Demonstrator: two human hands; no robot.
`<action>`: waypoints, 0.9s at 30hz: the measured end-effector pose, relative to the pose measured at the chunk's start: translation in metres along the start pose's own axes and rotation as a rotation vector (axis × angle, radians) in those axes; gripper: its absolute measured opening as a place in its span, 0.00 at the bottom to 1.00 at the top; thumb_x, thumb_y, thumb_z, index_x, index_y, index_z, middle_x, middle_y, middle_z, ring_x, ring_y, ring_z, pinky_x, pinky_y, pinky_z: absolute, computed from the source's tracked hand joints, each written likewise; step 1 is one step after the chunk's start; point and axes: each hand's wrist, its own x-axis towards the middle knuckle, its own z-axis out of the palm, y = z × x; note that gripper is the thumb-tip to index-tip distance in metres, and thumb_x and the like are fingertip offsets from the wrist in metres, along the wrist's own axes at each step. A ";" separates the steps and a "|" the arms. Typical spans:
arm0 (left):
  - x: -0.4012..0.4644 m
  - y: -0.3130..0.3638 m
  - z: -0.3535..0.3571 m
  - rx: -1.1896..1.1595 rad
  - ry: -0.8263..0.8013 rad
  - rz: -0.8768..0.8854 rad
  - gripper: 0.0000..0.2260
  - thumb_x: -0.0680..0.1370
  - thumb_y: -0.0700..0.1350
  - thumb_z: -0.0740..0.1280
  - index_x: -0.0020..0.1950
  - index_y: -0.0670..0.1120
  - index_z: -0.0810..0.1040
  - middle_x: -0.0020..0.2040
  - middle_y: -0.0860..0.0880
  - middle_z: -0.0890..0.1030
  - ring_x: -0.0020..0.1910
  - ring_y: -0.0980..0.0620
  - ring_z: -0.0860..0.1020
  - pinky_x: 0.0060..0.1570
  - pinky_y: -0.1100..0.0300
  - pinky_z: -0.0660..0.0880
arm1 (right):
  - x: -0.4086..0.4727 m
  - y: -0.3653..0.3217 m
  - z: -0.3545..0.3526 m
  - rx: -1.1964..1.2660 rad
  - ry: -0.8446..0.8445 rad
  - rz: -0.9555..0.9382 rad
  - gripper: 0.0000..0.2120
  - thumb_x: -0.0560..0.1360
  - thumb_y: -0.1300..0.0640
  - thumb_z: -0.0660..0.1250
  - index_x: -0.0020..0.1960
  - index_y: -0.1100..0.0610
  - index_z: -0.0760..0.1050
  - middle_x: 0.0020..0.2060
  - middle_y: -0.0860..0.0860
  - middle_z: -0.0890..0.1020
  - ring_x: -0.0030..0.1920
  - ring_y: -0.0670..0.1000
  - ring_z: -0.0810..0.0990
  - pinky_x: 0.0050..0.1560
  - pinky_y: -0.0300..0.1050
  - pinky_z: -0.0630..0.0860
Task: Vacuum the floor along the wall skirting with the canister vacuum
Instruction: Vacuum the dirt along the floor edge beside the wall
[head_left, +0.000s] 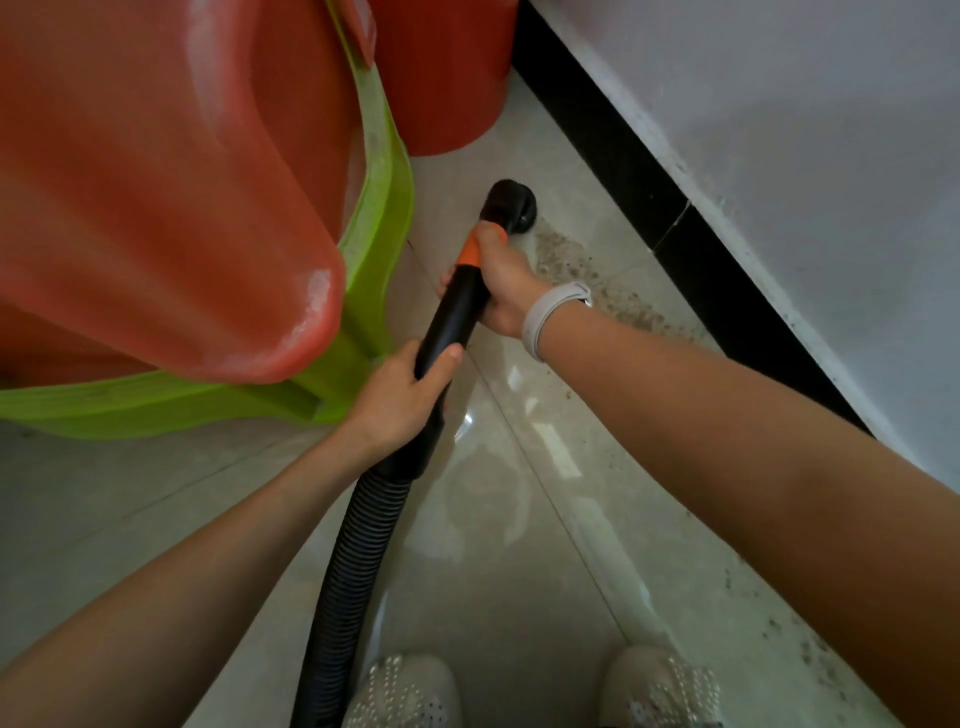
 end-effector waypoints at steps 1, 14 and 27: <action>-0.001 0.000 0.000 -0.006 -0.006 0.007 0.12 0.79 0.53 0.60 0.42 0.46 0.71 0.34 0.48 0.79 0.32 0.51 0.79 0.36 0.58 0.74 | 0.000 0.001 -0.002 0.012 0.005 0.003 0.13 0.81 0.50 0.57 0.55 0.60 0.65 0.34 0.57 0.73 0.24 0.52 0.77 0.30 0.47 0.78; -0.018 -0.005 0.005 0.056 -0.104 0.039 0.12 0.80 0.52 0.61 0.40 0.47 0.70 0.33 0.48 0.79 0.32 0.49 0.79 0.36 0.55 0.75 | -0.027 0.018 -0.021 0.081 0.066 0.012 0.14 0.82 0.49 0.56 0.44 0.58 0.64 0.35 0.56 0.71 0.30 0.53 0.74 0.35 0.49 0.77; -0.035 -0.013 0.005 0.050 -0.330 0.069 0.14 0.78 0.53 0.62 0.38 0.46 0.70 0.29 0.51 0.77 0.27 0.57 0.75 0.31 0.65 0.72 | -0.050 0.043 -0.049 0.085 0.261 0.063 0.16 0.81 0.46 0.55 0.54 0.60 0.66 0.37 0.55 0.75 0.33 0.52 0.78 0.38 0.48 0.80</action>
